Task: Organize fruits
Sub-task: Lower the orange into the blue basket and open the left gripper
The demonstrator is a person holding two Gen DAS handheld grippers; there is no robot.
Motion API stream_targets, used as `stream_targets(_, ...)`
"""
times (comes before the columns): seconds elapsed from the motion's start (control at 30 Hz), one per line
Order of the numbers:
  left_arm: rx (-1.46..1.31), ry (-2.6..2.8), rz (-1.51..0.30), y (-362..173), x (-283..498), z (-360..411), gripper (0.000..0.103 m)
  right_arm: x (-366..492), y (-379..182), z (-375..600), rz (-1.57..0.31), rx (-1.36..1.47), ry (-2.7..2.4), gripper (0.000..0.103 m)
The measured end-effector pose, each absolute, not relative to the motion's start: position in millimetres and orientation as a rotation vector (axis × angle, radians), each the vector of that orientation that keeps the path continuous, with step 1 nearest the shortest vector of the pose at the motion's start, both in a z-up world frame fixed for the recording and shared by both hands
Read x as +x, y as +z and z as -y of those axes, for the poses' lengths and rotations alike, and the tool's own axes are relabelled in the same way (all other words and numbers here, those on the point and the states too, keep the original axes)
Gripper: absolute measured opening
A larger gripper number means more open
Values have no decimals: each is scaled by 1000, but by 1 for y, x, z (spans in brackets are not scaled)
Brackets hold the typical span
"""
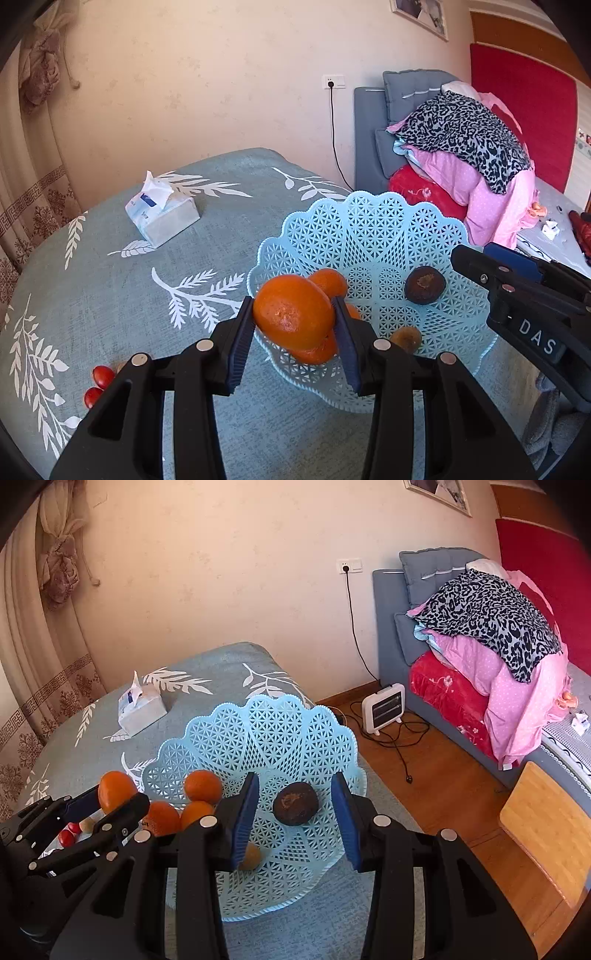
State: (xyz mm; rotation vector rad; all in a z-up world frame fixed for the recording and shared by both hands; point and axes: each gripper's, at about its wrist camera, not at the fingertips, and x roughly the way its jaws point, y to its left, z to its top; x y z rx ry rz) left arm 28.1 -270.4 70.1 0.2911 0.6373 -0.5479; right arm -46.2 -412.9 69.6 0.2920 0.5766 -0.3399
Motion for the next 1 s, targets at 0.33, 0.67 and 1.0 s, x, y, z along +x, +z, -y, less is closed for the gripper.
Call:
stream_targets(0.33,272,-565,-642,67,35,286,76,-49,72,419,-570,286,-372,42)
stream_targets(0.67,248,-529,-645,68,38,269,80,-49,73,416,-567,275,-367,42)
stream_targets(1.0,220,-482,-657,68,36,244,89,-46,73,406,-563,259,-354,53)
